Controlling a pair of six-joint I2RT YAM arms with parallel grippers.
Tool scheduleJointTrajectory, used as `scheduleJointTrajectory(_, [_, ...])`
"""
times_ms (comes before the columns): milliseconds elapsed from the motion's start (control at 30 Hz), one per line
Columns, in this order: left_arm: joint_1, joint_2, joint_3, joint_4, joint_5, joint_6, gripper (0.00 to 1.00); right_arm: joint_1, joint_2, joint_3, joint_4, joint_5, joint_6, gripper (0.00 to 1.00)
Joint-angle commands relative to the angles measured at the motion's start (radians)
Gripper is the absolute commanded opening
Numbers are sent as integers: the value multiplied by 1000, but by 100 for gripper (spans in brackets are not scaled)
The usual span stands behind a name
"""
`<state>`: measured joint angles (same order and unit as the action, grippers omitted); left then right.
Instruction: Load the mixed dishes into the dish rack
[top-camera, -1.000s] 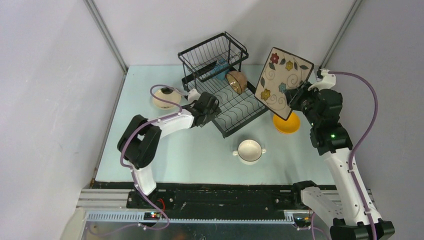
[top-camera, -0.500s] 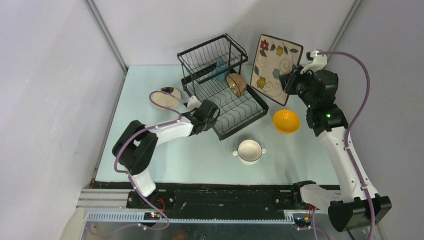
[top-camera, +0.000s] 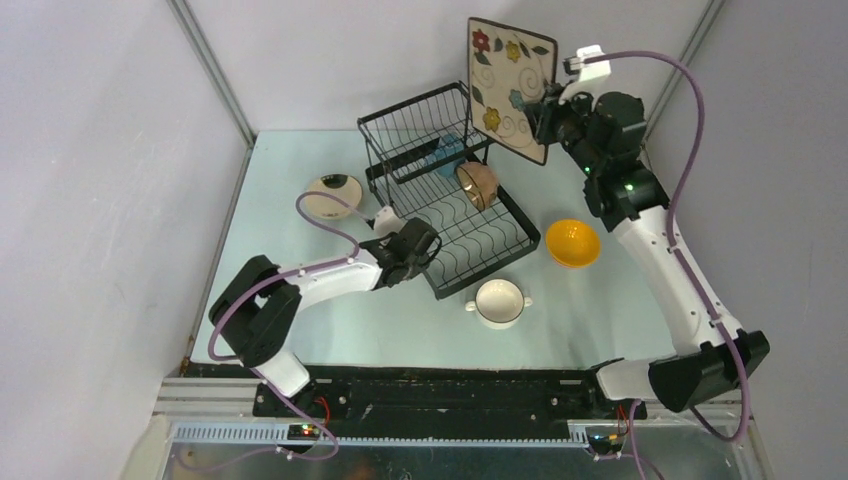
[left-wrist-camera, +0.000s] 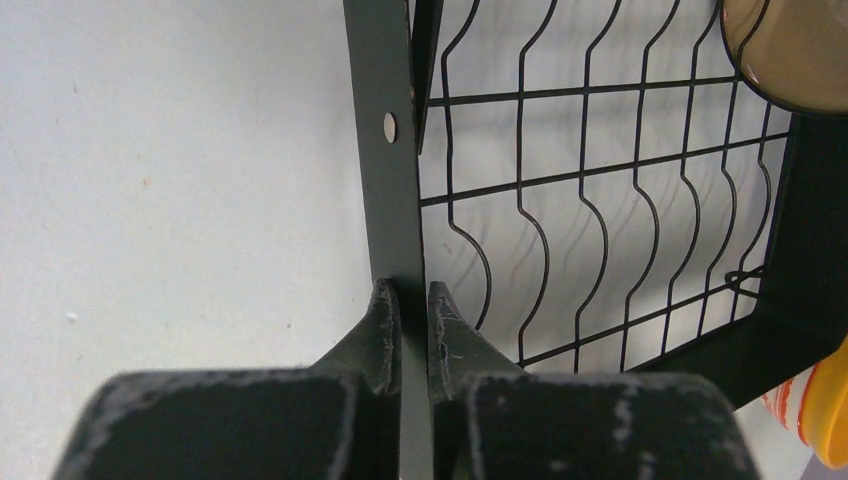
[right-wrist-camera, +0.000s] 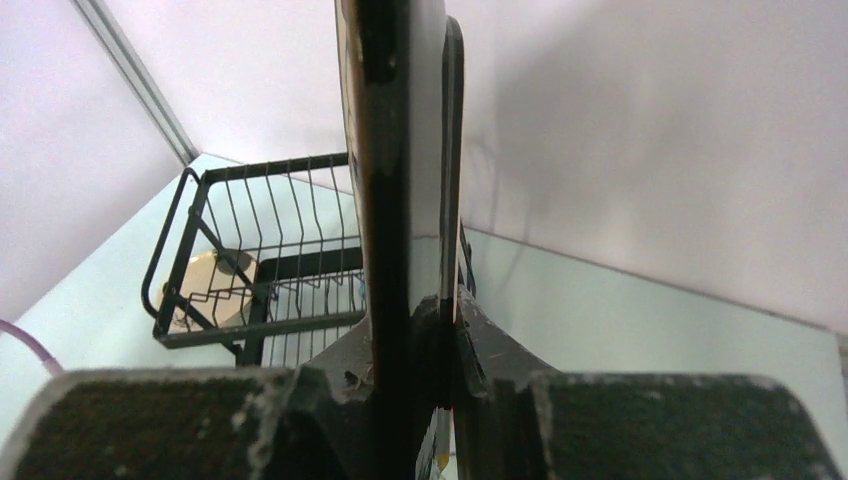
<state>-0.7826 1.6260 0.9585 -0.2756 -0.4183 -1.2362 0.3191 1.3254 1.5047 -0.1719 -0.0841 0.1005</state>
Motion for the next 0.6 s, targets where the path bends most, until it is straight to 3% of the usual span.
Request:
scheduleJointTrajectory(0, [-66,-76,-31,47,80,-59,0,67,22,132,328,100,-153,0])
scheduleJointTrajectory(433, [-122,-172,-123,110,59,-151,0,114,217,282,337,210,-304,0])
scheduleJointTrajectory(500, [-124,-170,-122,122,61,-153,3,121,240,303,332,209,-314,0])
scheduleJointTrajectory(567, [-124,-168,-121,120,55,-149,13,127,265,321,327,218,-329,0])
